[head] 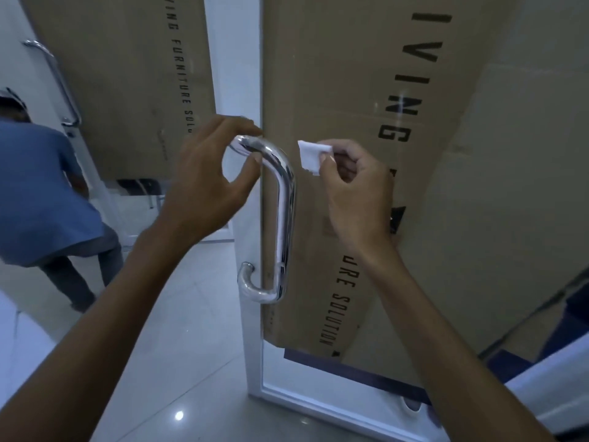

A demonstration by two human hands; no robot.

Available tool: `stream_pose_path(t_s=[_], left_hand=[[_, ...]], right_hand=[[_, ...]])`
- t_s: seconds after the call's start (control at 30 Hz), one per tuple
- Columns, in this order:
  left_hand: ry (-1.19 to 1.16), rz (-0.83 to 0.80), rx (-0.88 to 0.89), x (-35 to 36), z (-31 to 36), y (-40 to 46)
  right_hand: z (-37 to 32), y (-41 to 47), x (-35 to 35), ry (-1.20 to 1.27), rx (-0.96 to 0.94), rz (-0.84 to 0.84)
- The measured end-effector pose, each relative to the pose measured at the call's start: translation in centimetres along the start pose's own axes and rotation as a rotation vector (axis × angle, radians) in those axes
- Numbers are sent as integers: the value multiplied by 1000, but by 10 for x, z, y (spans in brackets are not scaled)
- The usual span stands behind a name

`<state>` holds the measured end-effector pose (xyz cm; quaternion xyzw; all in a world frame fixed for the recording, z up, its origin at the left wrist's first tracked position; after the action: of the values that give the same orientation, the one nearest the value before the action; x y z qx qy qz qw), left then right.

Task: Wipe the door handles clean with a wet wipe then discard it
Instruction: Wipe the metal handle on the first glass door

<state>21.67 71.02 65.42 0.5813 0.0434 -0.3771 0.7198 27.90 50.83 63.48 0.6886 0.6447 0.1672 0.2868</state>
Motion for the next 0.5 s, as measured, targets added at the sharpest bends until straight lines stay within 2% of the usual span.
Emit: stream_pose_path(t_s=[0.17, 0.33, 0.5], left_hand=[[51, -49, -34, 9, -35, 4], [17, 15, -31, 2, -38, 9], [27, -43, -5, 9, -50, 18]], right_hand=[[-13, 10, 20, -102, -105, 7], [-21, 16, 34, -199, -202, 15], [-28, 17, 45, -284, -277, -15]])
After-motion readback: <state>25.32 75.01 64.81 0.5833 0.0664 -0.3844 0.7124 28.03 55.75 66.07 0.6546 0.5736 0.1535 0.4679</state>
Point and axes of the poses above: each hand's wrist, its own y-axis towards the middle knuckle, its own x-axis out of the palm, z = x × y, the point moved 8 cm from there along y, towards the middle knuckle
